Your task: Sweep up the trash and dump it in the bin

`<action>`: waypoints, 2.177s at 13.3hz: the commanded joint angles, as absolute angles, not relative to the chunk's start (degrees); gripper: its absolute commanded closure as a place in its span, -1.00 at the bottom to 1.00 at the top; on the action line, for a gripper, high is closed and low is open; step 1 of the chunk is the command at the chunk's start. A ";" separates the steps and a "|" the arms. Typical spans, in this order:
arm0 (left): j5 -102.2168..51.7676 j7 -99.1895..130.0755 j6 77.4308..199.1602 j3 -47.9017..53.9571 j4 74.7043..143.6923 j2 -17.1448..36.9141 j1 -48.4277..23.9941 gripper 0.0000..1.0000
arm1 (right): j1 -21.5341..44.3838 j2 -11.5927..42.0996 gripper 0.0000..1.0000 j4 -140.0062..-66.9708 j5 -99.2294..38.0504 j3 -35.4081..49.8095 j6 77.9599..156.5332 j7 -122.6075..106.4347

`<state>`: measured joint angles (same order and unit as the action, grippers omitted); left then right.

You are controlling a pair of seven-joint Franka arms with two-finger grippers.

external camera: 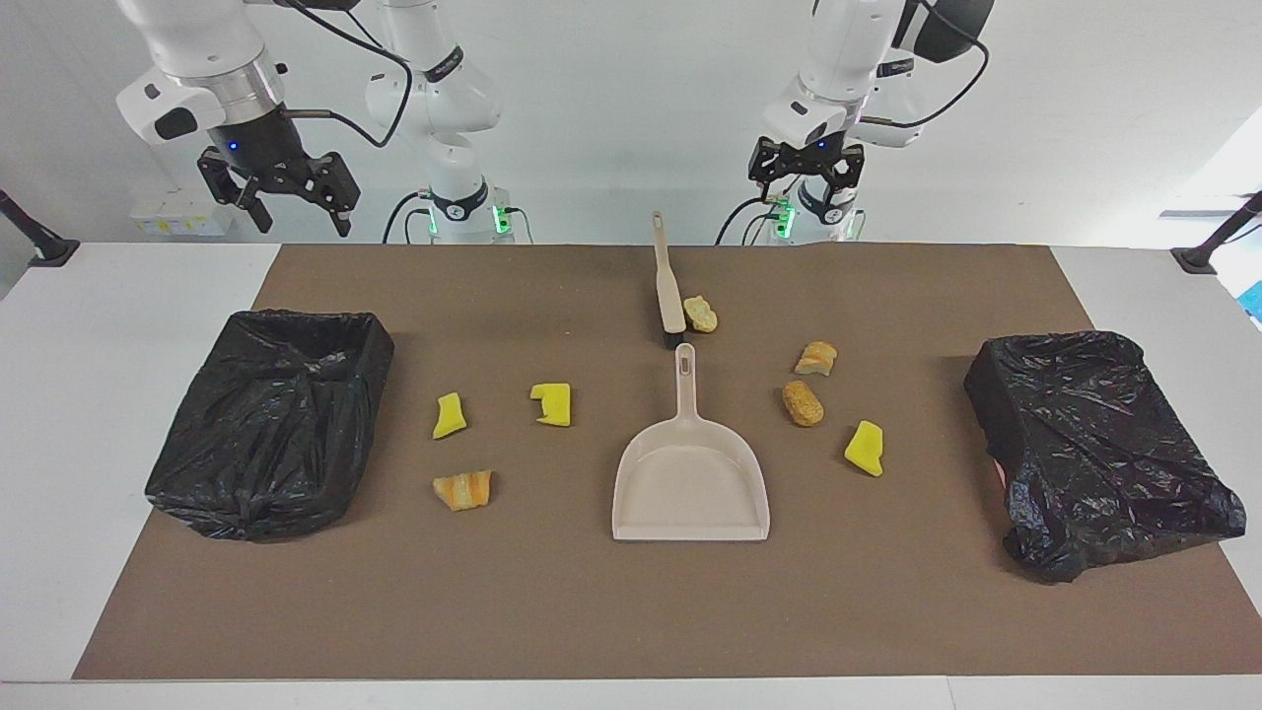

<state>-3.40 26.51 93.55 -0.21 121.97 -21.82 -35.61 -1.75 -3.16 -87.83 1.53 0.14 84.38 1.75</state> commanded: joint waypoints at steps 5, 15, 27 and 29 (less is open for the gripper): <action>-6.24 31.73 98.52 -0.97 127.61 -24.08 -41.65 -1.00 | -1.93 -4.66 -1.00 -89.74 1.23 0.26 85.87 2.72; -7.03 48.67 115.55 -0.97 139.99 -20.75 -56.93 -1.00 | -1.93 -4.66 -1.00 -89.74 1.23 0.26 85.87 2.72; -7.03 54.14 131.04 -0.97 143.00 -9.58 -63.46 -1.00 | 5.95 -1.24 -1.00 -89.48 0.25 0.88 84.37 4.74; -7.03 53.97 130.70 -0.88 143.09 -9.67 -63.54 -1.00 | 9.13 0.70 -1.00 -88.68 0.35 0.97 84.46 7.19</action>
<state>-6.41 53.37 129.93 -0.01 142.57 -9.41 -62.03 7.06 -0.71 -89.21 -0.03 0.92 84.15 4.59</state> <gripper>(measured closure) 0.000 0.000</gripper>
